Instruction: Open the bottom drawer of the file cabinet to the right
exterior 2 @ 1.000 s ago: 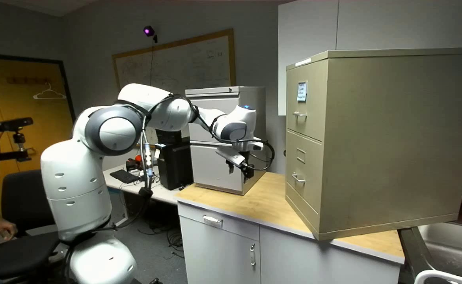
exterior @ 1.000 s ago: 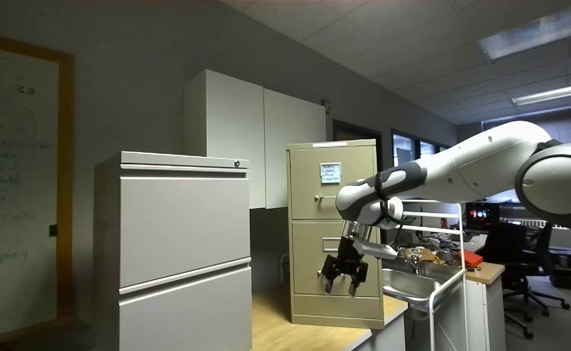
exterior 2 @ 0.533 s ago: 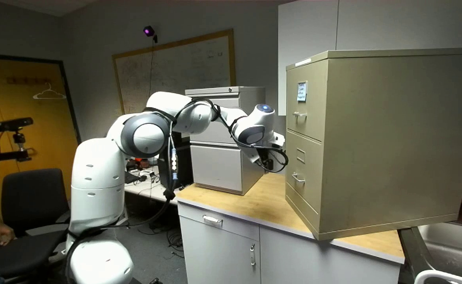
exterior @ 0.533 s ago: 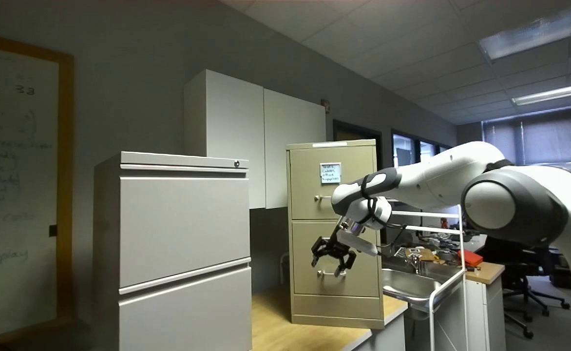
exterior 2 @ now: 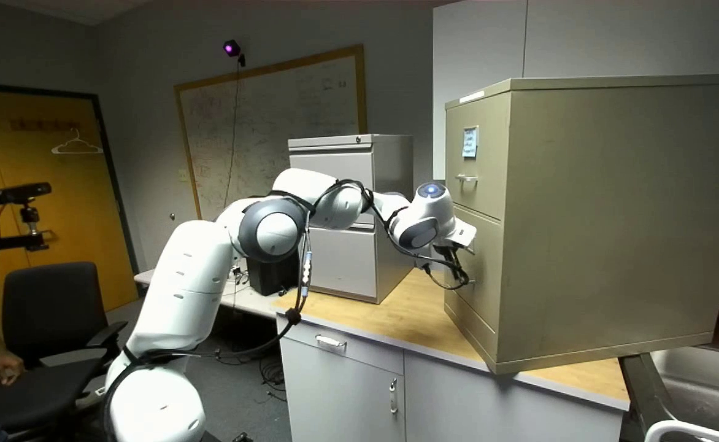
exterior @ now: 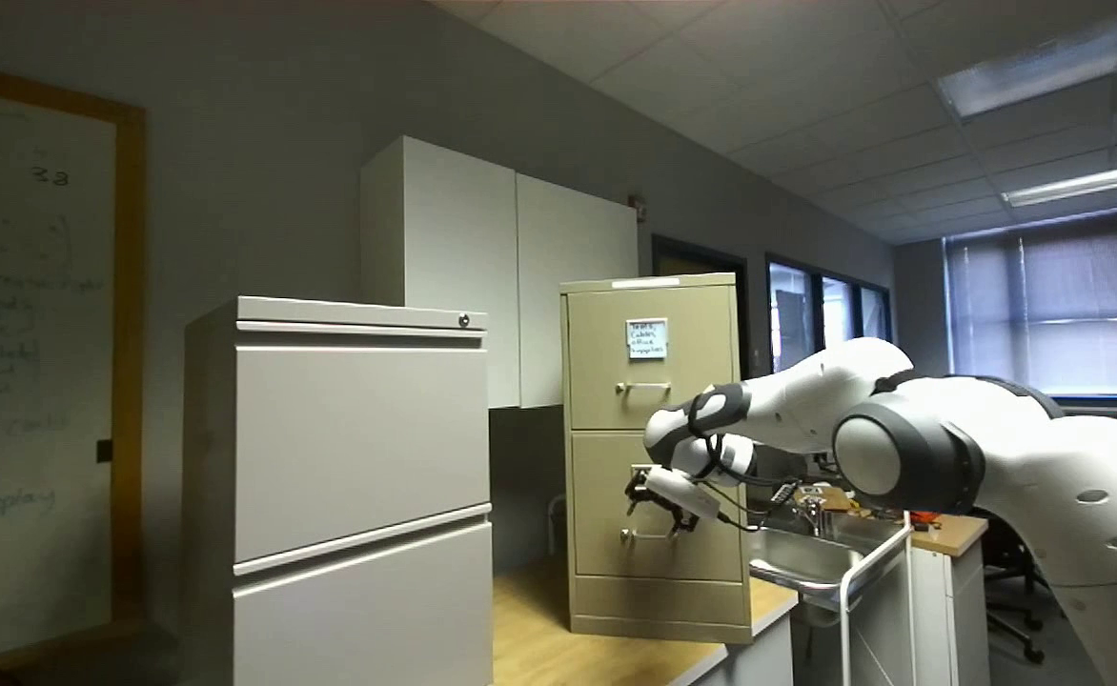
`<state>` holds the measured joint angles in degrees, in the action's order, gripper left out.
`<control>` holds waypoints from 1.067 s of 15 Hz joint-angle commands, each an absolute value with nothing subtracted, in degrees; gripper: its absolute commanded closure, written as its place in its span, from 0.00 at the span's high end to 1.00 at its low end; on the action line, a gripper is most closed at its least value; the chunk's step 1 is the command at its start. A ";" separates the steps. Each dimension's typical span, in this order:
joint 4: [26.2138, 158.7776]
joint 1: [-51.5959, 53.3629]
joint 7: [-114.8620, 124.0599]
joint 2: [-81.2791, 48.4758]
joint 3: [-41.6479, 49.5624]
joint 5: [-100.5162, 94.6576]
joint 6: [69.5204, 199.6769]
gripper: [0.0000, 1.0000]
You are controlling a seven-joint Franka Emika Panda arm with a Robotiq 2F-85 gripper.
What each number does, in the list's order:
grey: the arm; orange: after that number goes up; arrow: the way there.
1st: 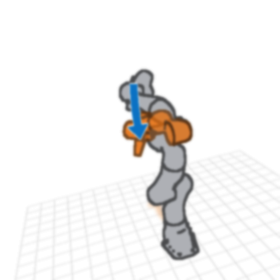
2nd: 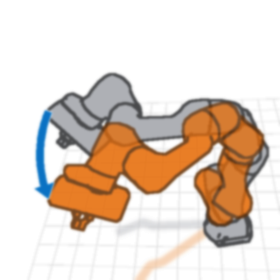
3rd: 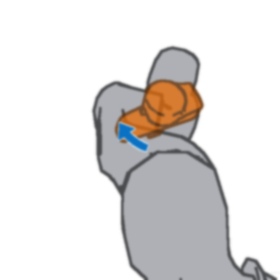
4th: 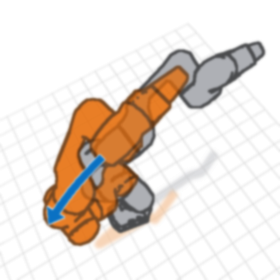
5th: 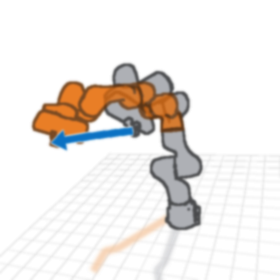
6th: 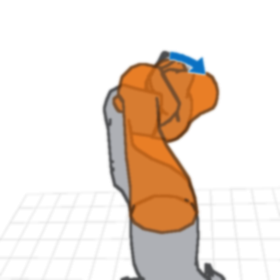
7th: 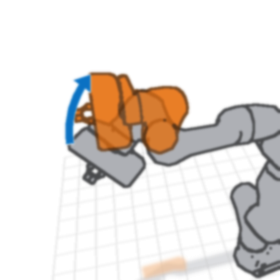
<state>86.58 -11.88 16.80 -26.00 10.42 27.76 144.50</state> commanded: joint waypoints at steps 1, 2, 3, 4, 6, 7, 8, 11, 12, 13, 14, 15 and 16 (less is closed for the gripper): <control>82.79 -11.94 28.92 -29.56 13.41 23.39 147.59 1.00; 82.47 -11.76 32.07 -30.19 14.42 22.26 147.95 1.00; 81.98 -11.61 34.55 -30.92 15.23 21.06 147.65 1.00; 81.51 -11.44 36.07 -31.62 15.25 20.41 146.83 1.00; 80.55 -10.87 39.60 -33.08 15.64 18.30 145.75 1.00; 79.92 -10.61 41.17 -34.19 15.88 17.00 145.07 1.00; 79.24 -10.29 42.84 -35.23 16.28 15.58 144.29 1.00; 76.72 -10.02 45.66 -39.16 16.61 12.15 140.98 1.00; 75.78 -9.95 45.46 -39.89 16.79 10.99 140.01 0.75; 75.60 -9.74 45.62 -39.58 16.95 9.93 137.87 0.75; 74.54 -9.91 45.03 -39.86 16.52 9.41 136.10 0.70; 74.44 -10.74 41.74 -38.79 14.66 9.96 132.59 0.62; 74.67 -11.48 37.24 -37.50 12.59 10.66 130.46 0.56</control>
<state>78.20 -9.84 40.64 -34.93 15.37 10.94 138.19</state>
